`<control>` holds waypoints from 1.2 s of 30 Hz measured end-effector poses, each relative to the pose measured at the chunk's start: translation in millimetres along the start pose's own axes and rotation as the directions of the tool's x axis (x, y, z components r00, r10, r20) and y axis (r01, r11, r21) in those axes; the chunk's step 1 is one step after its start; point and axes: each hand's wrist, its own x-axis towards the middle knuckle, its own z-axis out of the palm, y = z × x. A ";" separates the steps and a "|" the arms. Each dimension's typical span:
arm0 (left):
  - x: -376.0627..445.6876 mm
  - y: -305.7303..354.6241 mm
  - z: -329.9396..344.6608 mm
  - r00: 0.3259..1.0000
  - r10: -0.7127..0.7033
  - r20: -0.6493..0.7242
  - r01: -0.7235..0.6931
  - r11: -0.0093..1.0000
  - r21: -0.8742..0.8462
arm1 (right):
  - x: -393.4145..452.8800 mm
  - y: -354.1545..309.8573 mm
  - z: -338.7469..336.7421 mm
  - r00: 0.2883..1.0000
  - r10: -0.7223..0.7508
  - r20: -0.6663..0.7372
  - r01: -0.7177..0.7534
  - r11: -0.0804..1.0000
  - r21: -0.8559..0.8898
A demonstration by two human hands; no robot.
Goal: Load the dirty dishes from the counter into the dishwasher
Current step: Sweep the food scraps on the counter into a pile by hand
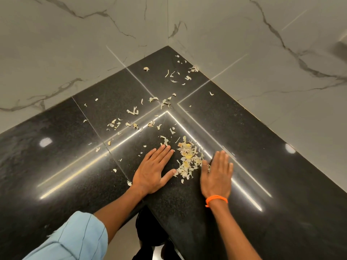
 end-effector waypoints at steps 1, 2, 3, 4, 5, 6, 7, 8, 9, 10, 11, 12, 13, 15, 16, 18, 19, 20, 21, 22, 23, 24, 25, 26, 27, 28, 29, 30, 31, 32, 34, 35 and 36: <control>-0.1 0.2 0.6 1.000 0.001 -0.008 -0.001 1.000 -0.002 | 1.0 -15.1 2.8 1.000 0.011 0.014 -0.011 1.000 -0.004; 0.0 0.3 1.3 1.000 0.001 -0.019 -0.001 1.000 -0.007 | 3.3 -30.0 5.3 0.999 0.023 0.027 -0.024 1.000 0.010; 0.2 -0.3 2.2 1.000 0.000 -0.031 -0.001 1.000 -0.013 | 6.2 -44.5 8.2 0.999 0.012 0.042 -0.013 0.999 0.029; 0.1 -0.5 3.0 0.999 0.004 -0.045 -0.005 1.000 -0.017 | 8.6 -57.7 10.6 0.998 -0.036 0.057 0.032 0.997 0.064; -0.2 -0.8 3.9 0.999 0.008 -0.053 -0.009 1.000 -0.017 | 11.8 -69.2 13.8 0.991 -0.110 0.074 0.101 0.988 0.120; 0.0 -1.6 4.6 0.998 0.012 -0.057 -0.012 1.000 -0.016 | 15.5 -78.7 16.4 0.979 -0.187 0.084 0.167 0.964 0.206; -0.4 -1.8 5.2 0.998 0.013 -0.057 -0.014 1.000 -0.017 | 18.4 -84.3 17.0 0.970 -0.227 0.085 0.191 0.932 0.309; -0.5 -1.8 5.5 0.998 0.013 -0.057 -0.015 1.000 -0.019 | 20.1 -85.1 17.1 0.975 -0.211 0.063 0.170 0.903 0.395; -1.4 -2.5 6.1 0.998 0.011 -0.058 -0.013 1.000 -0.021 | 19.2 -83.0 16.7 0.988 -0.154 0.027 0.126 0.889 0.441; -1.8 -2.7 6.5 0.998 0.010 -0.062 -0.012 1.000 -0.024 | 15.7 -77.4 16.4 0.996 -0.084 -0.008 0.079 0.893 0.444; -1.3 -2.3 6.5 0.998 0.011 -0.068 -0.013 0.999 -0.033 | 10.1 -71.2 15.9 0.999 -0.038 -0.036 0.050 0.911 0.409; -1.9 -3.1 6.5 0.997 0.009 -0.075 -0.013 0.999 -0.053 | 1.7 -67.1 17.0 0.998 -0.035 -0.053 0.052 0.934 0.355; -2.3 -3.3 6.5 0.997 0.007 -0.082 -0.013 0.997 -0.074 | -7.0 -64.1 18.5 0.996 -0.060 -0.058 0.075 0.952 0.297; -4.7 -5.0 6.4 0.995 0.009 -0.099 -0.020 0.994 -0.110 | -25.4 -64.7 23.4 0.991 -0.127 -0.044 0.133 0.971 0.199; -5.3 -5.3 6.3 0.994 0.022 -0.107 -0.037 0.990 -0.136 | -34.0 -66.4 26.2 0.989 -0.147 -0.034 0.151 0.975 0.161; -5.8 -8.5 4.6 0.991 0.042 -0.129 -0.073 0.967 -0.246 | -51.9 -73.9 30.6 0.989 -0.144 -0.027 0.146 0.982 0.122; -6.5 -11.2 0.6 0.991 0.021 -0.131 -0.067 0.933 -0.355 | -60.6 -78.9 32.8 0.993 -0.117 -0.030 0.119 0.985 0.121; -7.5 -13.0 -5.8 0.993 -0.026 -0.115 -0.035 0.869 -0.493 | -67.8 -82.8 35.2 0.996 -0.077 -0.034 0.080 0.990 0.117; -8.8 -14.4 -12.7 0.992 -0.092 -0.084 0.019 0.777 -0.630 | -72.9 -86.1 37.4 0.999 -0.031 -0.040 0.035 0.994 0.107; -13.1 -19.5 -20.5 0.984 -0.168 -0.052 0.078 0.681 -0.728 | -77.9 -93.6 40.2 0.999 0.017 -0.046 -0.012 0.995 0.096; -18.3 -23.9 -27.4 0.969 -0.245 -0.041 0.122 0.612 -0.782 | -79.8 -101.2 42.3 0.997 0.062 -0.049 -0.057 0.995 0.087; -26.9 -30.0 -32.5 0.949 -0.311 -0.047 0.150 0.578 -0.802 | -81.1 -110.6 44.2 0.993 0.110 -0.047 -0.106 0.990 0.091; -37.5 -35.9 -36.2 0.931 -0.359 -0.066 0.167 0.580 -0.797 | -79.7 -119.7 45.7 0.987 0.153 -0.041 -0.148 0.983 0.108; -50.6 -41.4 -37.5 0.917 -0.389 -0.090 0.183 0.610 -0.771 | -75.8 -127.8 46.4 0.983 0.180 -0.034 -0.175 0.976 0.132; -65.8 -47.6 -36.9 0.913 -0.393 -0.109 0.197 0.660 -0.725 | -71.6 -136.4 46.3 0.982 0.189 -0.022 -0.183 0.969 0.164; -81.8 -53.5 -34.7 0.921 -0.371 -0.120 0.204 0.720 -0.664 | -65.8 -144.3 46.5 0.985 0.172 -0.010 -0.166 0.964 0.209; -99.0 -58.3 -31.6 0.940 -0.322 -0.117 0.196 0.786 -0.587 | -61.0 -151.5 45.6 0.990 0.139 -0.003 -0.132 0.952 0.278; -115.7 -61.0 -28.3 0.962 -0.254 -0.097 0.175 0.851 -0.495 | -57.1 -156.7 44.2 0.994 0.111 -0.001 -0.103 0.921 0.375; -131.5 -61.4 -24.0 0.982 -0.179 -0.060 0.141 0.908 -0.395 | -54.7 -158.7 42.5 0.995 0.100 -0.001 -0.087 0.873 0.480; -143.8 -60.5 -19.3 0.994 -0.106 -0.015 0.097 0.951 -0.293 | -54.0 -157.5 40.1 0.994 0.113 -0.007 -0.089 0.823 0.560; -156.3 -58.4 -10.8 0.998 -0.010 0.060 0.017 0.992 -0.124 | -58.6 -143.9 37.9 0.982 0.183 -0.052 -0.114 0.786 0.608; -155.8 -57.7 -7.5 0.997 0.010 0.076 -0.005 0.997 -0.071 | -64.3 -132.2 36.8 0.970 0.229 -0.085 -0.137 0.798 0.587; -151.1 -57.2 -5.5 0.996 0.018 0.084 -0.014 0.999 -0.042 | -72.9 -117.4 36.9 0.953 0.277 -0.120 -0.171 0.822 0.543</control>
